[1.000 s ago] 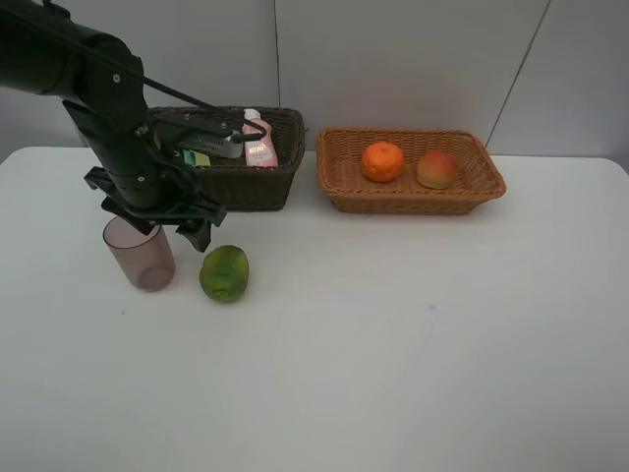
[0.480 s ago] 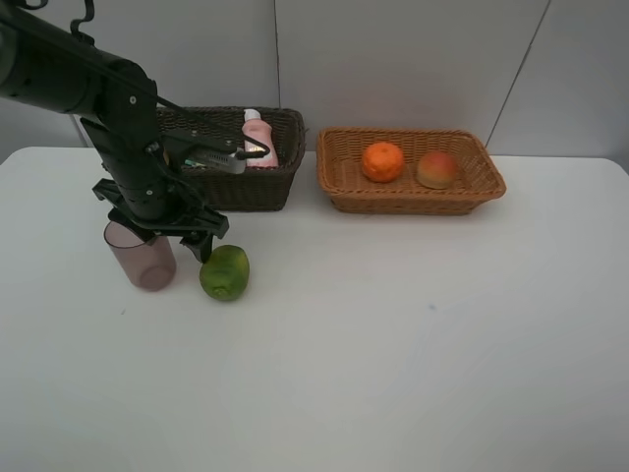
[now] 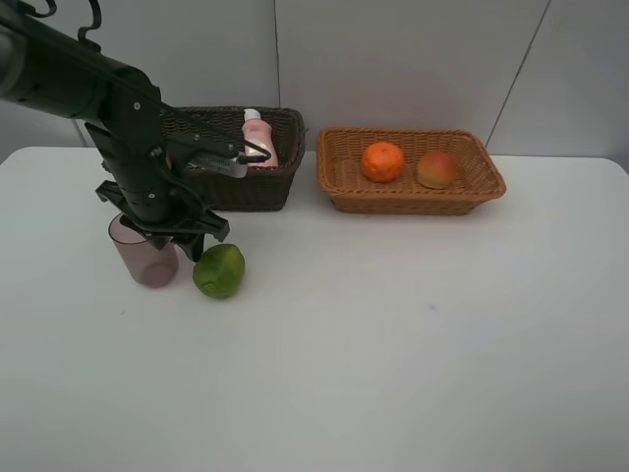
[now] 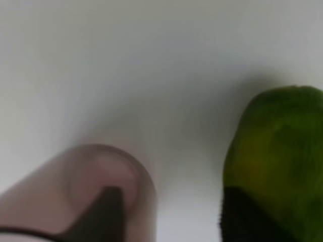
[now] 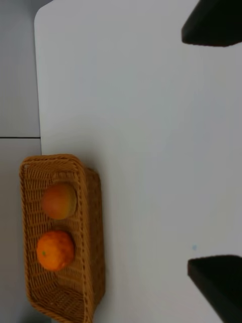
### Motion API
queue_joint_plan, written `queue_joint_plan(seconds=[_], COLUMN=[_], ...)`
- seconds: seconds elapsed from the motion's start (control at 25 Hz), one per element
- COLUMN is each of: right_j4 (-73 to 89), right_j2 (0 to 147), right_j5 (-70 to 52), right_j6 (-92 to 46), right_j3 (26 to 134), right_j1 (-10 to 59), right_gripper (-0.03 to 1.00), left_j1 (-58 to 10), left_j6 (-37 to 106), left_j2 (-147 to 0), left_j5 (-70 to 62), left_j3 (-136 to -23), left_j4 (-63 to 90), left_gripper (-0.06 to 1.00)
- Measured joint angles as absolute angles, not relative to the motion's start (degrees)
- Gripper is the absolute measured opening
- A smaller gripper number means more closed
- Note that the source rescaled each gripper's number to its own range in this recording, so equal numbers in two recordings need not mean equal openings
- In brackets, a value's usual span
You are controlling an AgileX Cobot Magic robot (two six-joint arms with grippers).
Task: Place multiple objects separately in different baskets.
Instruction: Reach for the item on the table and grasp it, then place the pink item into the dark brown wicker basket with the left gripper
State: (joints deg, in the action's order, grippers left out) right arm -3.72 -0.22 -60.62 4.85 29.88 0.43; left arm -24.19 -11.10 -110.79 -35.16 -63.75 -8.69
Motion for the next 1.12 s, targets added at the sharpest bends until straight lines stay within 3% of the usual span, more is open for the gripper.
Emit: queue_joint_plan(seconds=[0.08,0.16,1.12], right_j4=[-3.7,-3.7,-3.8], right_j2=[-0.2,-0.2,-0.2], right_j5=[-60.6,-60.6,-60.6], right_j6=[4.9,4.9,4.9], right_j3=[29.9,29.9,29.9], right_j1=[0.4,0.4,0.4], right_gripper=[0.83,0.83,0.83], left_j1=[-24.2,-24.2,-24.2], left_j6=[-11.1,-11.0,-11.0], left_j2=[-111.0,-111.0,-108.5], left_j5=[-35.2,-35.2,-36.0], left_j3=[-63.7,-63.7,-63.8], left_j4=[-8.6,-8.9,-8.6], left_gripper=[0.18,0.01,0.00])
